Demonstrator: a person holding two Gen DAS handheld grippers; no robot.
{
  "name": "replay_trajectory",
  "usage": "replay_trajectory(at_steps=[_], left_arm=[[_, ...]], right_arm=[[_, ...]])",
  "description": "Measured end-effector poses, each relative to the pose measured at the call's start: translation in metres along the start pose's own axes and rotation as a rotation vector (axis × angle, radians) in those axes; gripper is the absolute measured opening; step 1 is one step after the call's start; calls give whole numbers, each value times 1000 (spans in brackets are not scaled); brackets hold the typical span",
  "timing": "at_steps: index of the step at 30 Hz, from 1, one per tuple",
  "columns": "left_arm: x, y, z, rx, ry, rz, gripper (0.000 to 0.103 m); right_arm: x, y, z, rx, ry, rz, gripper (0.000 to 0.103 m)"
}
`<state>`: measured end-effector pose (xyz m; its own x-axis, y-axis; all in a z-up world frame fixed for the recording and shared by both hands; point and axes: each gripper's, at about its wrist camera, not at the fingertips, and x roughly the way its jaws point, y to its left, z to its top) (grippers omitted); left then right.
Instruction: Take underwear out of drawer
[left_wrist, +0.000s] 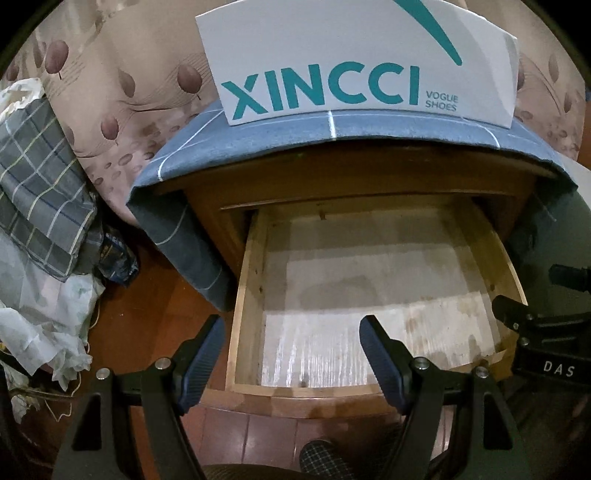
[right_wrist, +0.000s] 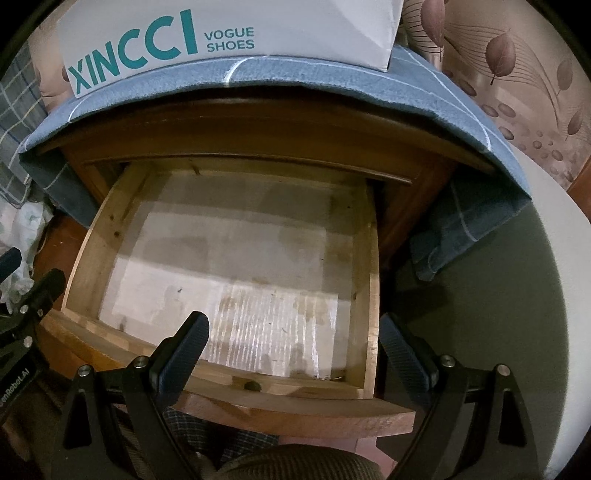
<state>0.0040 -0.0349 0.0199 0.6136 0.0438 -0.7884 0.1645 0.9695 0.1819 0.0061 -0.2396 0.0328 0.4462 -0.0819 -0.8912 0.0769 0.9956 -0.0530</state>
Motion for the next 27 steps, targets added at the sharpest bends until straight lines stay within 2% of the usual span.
replay_trajectory(at_steps=[27], left_arm=[[3, 8, 1, -53, 24, -49, 77]], right_arm=[[2, 0, -2, -7, 5, -7, 92]])
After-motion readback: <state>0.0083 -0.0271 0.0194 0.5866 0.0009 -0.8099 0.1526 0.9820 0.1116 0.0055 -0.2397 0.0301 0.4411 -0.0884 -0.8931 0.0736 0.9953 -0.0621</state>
